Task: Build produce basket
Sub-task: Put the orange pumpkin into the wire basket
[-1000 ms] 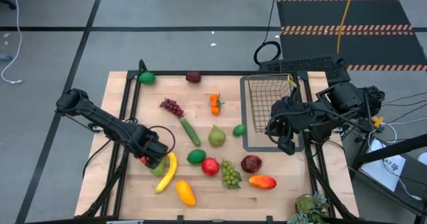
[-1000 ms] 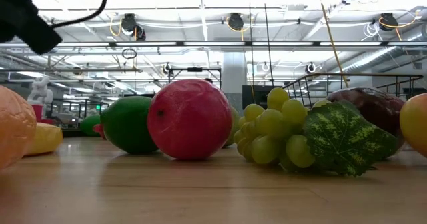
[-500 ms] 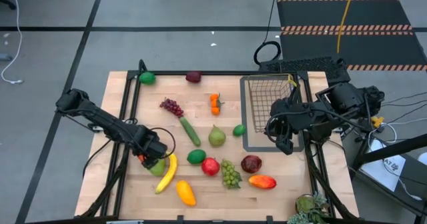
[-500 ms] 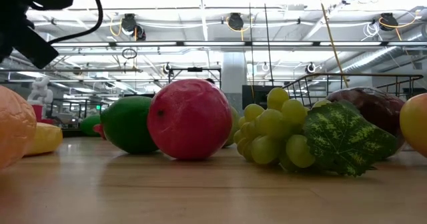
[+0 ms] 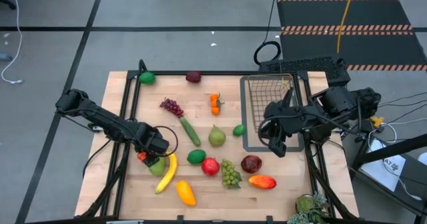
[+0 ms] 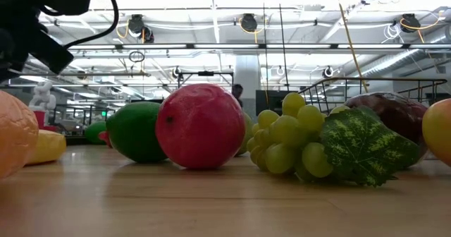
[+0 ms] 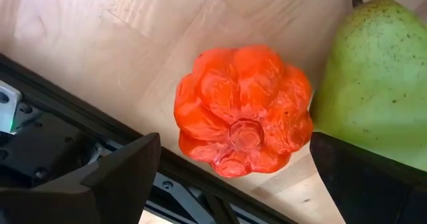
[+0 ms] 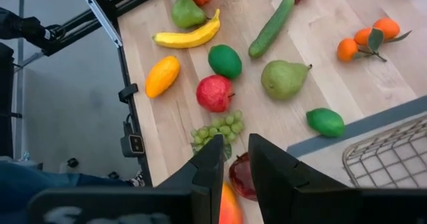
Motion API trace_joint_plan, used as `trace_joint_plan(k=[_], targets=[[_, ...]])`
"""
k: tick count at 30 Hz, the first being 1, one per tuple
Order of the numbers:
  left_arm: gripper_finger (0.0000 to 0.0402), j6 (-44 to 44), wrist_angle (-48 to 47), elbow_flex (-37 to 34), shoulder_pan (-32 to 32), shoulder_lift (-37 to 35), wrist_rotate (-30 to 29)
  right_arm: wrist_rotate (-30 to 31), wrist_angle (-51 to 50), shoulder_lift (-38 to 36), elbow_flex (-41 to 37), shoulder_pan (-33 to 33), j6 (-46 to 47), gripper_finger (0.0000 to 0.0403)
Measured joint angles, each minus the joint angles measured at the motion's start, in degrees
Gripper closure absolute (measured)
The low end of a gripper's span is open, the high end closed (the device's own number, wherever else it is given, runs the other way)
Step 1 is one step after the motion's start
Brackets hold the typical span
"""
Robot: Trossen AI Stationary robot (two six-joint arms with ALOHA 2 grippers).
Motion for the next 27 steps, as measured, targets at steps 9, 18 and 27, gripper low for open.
trace_joint_plan(k=[9, 18, 27], targets=[[0.0003, 1.7, 0.5, -0.1, -0.1, 0.0, 0.3, 0.0, 0.4, 0.1, 0.0, 0.0, 0.0, 0.0339], [0.0002, 2.7, 3.6, -4.4, -0.5, 0.0, 3.3, 0.0, 0.6, 0.1, 0.0, 0.0, 0.0, 0.0339], [0.0002, 4.2, 9.4, -6.3, -0.8, 0.0, 1.6, 0.0, 0.6, 0.1, 0.0, 0.0, -0.6, 0.0339]])
